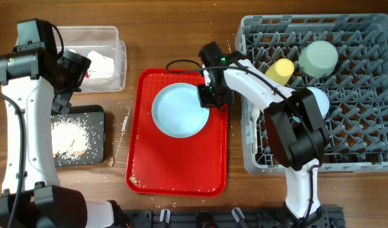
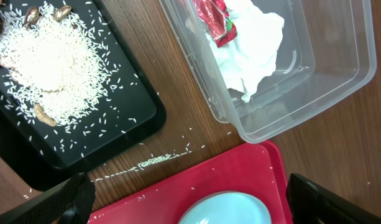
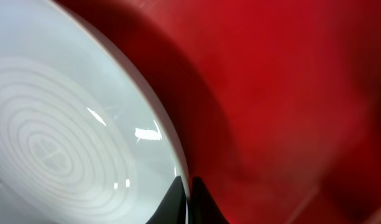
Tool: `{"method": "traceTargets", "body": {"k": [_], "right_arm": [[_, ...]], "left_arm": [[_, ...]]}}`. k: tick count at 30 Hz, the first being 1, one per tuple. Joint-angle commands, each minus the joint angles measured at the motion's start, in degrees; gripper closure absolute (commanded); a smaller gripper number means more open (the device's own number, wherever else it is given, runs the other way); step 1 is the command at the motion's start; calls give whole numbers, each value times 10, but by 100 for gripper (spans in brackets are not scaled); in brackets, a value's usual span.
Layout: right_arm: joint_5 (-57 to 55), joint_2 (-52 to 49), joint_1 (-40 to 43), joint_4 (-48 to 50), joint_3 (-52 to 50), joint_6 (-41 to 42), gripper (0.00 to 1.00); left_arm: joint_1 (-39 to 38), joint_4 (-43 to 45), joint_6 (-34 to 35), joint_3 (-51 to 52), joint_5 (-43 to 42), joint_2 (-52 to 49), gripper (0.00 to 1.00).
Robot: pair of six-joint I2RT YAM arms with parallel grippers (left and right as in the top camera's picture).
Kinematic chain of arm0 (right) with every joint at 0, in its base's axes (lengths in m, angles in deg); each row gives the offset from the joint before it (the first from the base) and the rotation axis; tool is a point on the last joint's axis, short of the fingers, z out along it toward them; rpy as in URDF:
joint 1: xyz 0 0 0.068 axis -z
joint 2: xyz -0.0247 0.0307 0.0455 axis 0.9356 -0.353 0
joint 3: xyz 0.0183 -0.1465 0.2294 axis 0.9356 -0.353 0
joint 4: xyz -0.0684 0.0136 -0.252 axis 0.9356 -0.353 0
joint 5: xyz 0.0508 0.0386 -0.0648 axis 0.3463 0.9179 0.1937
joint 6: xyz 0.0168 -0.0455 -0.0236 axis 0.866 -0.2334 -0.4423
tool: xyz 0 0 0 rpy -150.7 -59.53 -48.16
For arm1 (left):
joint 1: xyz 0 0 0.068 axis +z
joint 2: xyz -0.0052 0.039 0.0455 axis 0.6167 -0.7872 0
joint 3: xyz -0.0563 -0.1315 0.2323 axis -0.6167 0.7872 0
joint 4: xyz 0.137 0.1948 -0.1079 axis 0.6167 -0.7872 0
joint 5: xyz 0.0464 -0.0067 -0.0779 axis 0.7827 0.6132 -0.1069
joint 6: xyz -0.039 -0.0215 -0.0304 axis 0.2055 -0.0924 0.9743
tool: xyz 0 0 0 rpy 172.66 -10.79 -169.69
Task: Sort waste into correct bins and load items into the dishwasher rack
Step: 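Lift the plate with the right gripper toward the dish rack, then stand the plate upright in the rack's back-left slot and release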
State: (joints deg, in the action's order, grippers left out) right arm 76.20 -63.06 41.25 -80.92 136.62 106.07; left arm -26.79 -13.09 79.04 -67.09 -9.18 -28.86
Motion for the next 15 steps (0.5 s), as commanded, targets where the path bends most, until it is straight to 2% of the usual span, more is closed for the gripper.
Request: {"method": "traceTargets", "body": {"k": [1, 4, 8, 12, 15], "right_arm": [[-59, 81, 38, -33, 48, 45, 96], [-66, 144, 74, -35, 51, 44, 96], [-106, 235, 162, -37, 51, 45, 96], [-193, 263, 228, -44, 50, 80, 96], [-277, 259, 240, -55, 43, 125, 96]], "left_arm": [[2, 0, 3, -3, 8, -3, 0], [2, 0, 3, -3, 8, -3, 0], [2, 0, 3, -3, 8, -3, 0], [2, 0, 3, -3, 8, -3, 0], [2, 0, 3, -3, 8, -3, 0]]}}
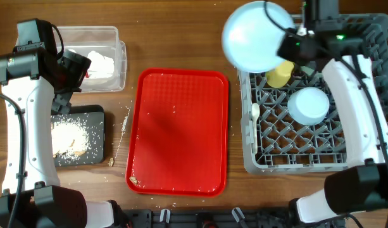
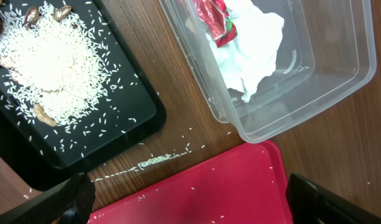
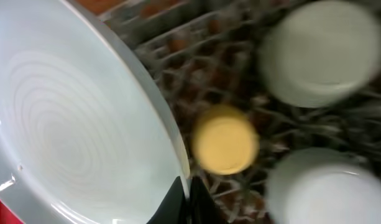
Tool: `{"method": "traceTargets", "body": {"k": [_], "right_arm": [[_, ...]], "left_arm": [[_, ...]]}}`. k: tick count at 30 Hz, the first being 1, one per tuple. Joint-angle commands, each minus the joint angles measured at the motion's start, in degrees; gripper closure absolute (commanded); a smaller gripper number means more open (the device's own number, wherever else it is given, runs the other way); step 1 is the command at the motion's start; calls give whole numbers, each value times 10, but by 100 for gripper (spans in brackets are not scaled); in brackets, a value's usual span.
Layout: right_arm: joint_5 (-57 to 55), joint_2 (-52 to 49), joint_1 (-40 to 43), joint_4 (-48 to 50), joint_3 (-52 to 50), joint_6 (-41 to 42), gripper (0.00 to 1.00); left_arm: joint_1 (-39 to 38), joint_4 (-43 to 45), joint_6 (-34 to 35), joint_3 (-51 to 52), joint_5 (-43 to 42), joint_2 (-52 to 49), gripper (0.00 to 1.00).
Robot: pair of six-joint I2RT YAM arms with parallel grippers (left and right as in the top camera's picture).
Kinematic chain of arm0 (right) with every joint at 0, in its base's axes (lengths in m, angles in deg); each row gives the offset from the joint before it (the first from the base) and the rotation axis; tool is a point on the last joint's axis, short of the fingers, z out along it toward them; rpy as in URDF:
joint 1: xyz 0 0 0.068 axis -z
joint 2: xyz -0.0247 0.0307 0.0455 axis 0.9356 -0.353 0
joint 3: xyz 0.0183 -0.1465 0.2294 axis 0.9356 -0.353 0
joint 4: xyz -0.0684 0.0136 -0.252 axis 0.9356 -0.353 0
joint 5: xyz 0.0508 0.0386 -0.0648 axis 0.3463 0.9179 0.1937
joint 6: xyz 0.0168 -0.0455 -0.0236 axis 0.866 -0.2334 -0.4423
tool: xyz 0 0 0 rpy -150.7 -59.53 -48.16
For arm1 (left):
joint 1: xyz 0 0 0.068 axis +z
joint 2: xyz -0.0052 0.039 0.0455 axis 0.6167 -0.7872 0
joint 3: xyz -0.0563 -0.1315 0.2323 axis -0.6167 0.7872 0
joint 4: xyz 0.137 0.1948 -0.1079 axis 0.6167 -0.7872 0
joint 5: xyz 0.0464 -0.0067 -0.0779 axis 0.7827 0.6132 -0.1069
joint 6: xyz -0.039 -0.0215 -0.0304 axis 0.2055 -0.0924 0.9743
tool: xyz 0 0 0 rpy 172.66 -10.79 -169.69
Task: Sort waste into correct bins and load items into the dishwasher rack
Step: 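Stand the plate upright in the rack's back-left slot and release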
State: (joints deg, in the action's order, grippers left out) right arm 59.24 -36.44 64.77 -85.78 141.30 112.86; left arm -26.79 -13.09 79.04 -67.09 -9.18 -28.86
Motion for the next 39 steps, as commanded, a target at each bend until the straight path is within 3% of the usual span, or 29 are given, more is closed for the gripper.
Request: {"method": "traceTargets", "body": {"k": [1, 5, 10, 18, 23, 32, 34, 39], "right_arm": [[-138, -8, 4, -5, -12, 77, 96], [-221, -10, -3, -2, -37, 138, 96], [-236, -13, -10, 52, -63, 144, 96], [-308, -16, -56, 159, -109, 80, 96], [-390, -29, -86, 169, -116, 76, 96], [-375, -77, -137, 168, -116, 50, 94], [-337, -71, -143, 159, -114, 50, 88], [-204, -8, -146, 132, -81, 47, 52]], "left_arm": [[2, 0, 3, -3, 8, -3, 0], [2, 0, 3, -3, 8, -3, 0], [2, 0, 3, -3, 8, -3, 0], [2, 0, 3, -3, 8, -3, 0], [2, 0, 3, -3, 8, -3, 0], [2, 0, 3, -3, 8, -3, 0], [2, 0, 3, -3, 8, -3, 0], [2, 0, 3, -3, 8, -3, 0]]}}
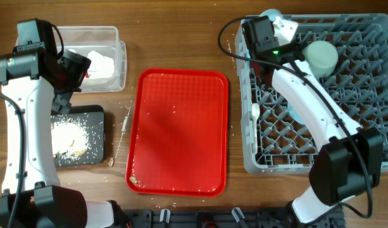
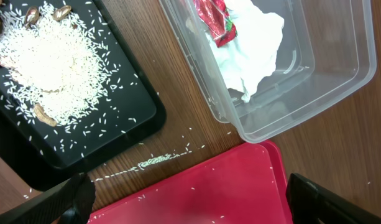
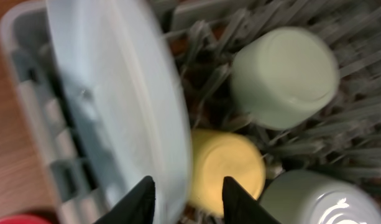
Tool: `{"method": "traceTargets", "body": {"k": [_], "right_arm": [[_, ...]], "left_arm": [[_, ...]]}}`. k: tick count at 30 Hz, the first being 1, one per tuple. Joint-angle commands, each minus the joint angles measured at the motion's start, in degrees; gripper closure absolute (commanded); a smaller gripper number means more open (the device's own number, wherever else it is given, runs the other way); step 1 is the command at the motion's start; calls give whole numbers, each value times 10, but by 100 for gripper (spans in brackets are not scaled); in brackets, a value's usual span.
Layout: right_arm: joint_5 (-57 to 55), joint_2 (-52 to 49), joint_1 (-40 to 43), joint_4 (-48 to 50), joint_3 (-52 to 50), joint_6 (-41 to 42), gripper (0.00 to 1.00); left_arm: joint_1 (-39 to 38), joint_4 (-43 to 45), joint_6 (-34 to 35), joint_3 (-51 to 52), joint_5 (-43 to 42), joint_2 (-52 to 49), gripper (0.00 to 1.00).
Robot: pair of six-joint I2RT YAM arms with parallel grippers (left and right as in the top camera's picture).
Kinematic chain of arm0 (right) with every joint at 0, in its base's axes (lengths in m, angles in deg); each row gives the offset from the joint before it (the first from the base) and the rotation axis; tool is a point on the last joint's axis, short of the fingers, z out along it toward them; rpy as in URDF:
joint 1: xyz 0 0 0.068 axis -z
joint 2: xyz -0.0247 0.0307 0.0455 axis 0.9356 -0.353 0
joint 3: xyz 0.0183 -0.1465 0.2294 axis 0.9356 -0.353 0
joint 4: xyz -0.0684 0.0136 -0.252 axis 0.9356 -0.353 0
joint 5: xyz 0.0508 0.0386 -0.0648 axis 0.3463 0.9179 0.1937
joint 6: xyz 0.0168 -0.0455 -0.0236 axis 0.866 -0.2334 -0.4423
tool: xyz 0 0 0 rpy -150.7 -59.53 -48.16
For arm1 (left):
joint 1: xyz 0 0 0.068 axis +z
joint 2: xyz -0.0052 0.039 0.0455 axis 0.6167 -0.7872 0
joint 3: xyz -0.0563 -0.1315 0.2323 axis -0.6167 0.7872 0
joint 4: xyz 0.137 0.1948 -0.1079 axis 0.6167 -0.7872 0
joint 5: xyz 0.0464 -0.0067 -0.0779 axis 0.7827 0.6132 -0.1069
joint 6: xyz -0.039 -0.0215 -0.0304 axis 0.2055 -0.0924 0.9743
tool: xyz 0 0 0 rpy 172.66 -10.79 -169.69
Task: Sort waste into correct bins and load items into the dishwasher rack
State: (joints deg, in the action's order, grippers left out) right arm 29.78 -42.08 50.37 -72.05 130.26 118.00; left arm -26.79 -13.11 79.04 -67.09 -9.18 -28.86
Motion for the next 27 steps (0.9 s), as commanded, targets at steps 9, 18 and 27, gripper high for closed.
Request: {"method": "traceTargets", "body": {"k": [9, 18, 27], "right_arm": [[219, 306, -2, -114, 31, -4, 2], [216, 594, -2, -220, -124, 49, 0], [215, 676, -2, -224, -194, 78, 0]], "left_arm": [[2, 0, 3, -3, 8, -3, 0], [2, 0, 3, -3, 8, -3, 0], [2, 0, 3, -3, 8, -3, 0]]}}
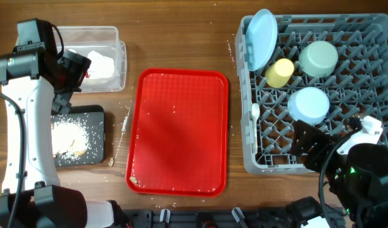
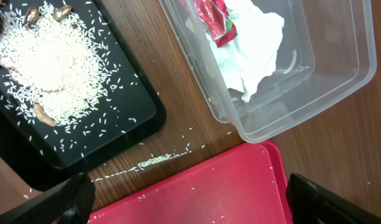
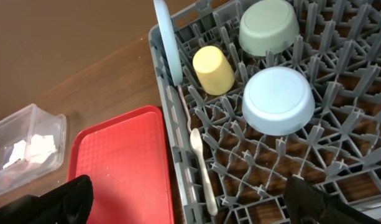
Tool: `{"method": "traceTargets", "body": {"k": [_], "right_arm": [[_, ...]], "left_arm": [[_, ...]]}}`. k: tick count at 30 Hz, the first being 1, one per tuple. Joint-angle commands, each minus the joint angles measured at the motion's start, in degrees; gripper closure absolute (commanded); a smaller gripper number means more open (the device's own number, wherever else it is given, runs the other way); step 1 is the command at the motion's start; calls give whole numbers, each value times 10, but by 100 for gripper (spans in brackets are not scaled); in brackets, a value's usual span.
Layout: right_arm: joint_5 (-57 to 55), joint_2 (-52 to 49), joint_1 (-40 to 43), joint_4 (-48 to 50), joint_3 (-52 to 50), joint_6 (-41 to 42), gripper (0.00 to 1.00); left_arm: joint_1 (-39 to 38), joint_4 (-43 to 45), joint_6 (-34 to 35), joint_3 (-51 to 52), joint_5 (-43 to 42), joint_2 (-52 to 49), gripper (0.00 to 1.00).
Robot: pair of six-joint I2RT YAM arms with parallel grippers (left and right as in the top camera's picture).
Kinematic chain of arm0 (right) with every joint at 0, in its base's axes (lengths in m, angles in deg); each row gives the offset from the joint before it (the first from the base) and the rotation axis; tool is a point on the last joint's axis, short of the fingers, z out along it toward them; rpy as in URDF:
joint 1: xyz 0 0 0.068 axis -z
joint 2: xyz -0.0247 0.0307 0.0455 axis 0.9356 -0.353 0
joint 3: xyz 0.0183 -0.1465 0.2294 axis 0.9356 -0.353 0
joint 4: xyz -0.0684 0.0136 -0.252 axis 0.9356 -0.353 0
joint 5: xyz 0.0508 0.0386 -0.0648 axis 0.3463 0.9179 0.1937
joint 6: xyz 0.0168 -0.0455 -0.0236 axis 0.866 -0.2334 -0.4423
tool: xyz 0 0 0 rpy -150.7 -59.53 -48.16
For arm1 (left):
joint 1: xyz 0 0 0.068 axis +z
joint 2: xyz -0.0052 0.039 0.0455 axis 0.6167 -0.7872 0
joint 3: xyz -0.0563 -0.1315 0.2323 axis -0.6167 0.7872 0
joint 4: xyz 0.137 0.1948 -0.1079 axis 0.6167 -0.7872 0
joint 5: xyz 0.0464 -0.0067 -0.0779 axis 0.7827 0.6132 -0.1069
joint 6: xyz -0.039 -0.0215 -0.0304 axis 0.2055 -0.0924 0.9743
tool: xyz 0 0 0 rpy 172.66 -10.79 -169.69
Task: Sort waste into correct bins and load items into the dishwasher rack
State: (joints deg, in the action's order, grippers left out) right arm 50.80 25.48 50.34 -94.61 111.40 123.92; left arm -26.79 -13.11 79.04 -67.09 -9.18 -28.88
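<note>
The light blue plate (image 1: 259,39) stands on edge in the far left corner of the grey dishwasher rack (image 1: 247,166). The plate (image 3: 167,43) also shows in the right wrist view. In the rack sit a yellow cup (image 1: 280,71), a green bowl (image 1: 318,57), an upturned blue bowl (image 1: 308,104) and a white spoon (image 3: 201,169). My right gripper (image 1: 312,151) hangs open over the rack's near edge, holding nothing. My left gripper (image 2: 190,210) is open above the far left corner of the red tray (image 1: 179,133).
A clear bin (image 1: 114,63) at the far left holds white tissue (image 2: 249,46) and a red wrapper (image 2: 216,22). A black tray (image 1: 95,149) with rice and scraps lies near it. Loose rice grains dot the wood and the red tray.
The right gripper was at the rack's far left corner with the plate between its fingers. Now the plate stands alone there and the gripper is open at the rack's near edge. The left arm is unchanged.
My right gripper was shut on the plate's rim on the red tray. Then it held the plate in the air by the rack's far left corner, then on edge in that corner. Now the plate is released in the rack and the tray is bare.
</note>
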Motion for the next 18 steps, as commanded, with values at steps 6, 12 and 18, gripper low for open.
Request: {"method": "traceTargets", "body": {"k": [6, 12, 18], "right_arm": [[5, -2, -1, 2, -6, 19, 0], [-7, -2, -1, -38, -6, 14, 0], [24, 32, 9, 69, -89, -53, 0]], "left_arm": [[2, 0, 3, -3, 8, -2, 0], [2, 0, 3, -3, 8, -2, 0], [2, 0, 3, -3, 8, -2, 0]]}}
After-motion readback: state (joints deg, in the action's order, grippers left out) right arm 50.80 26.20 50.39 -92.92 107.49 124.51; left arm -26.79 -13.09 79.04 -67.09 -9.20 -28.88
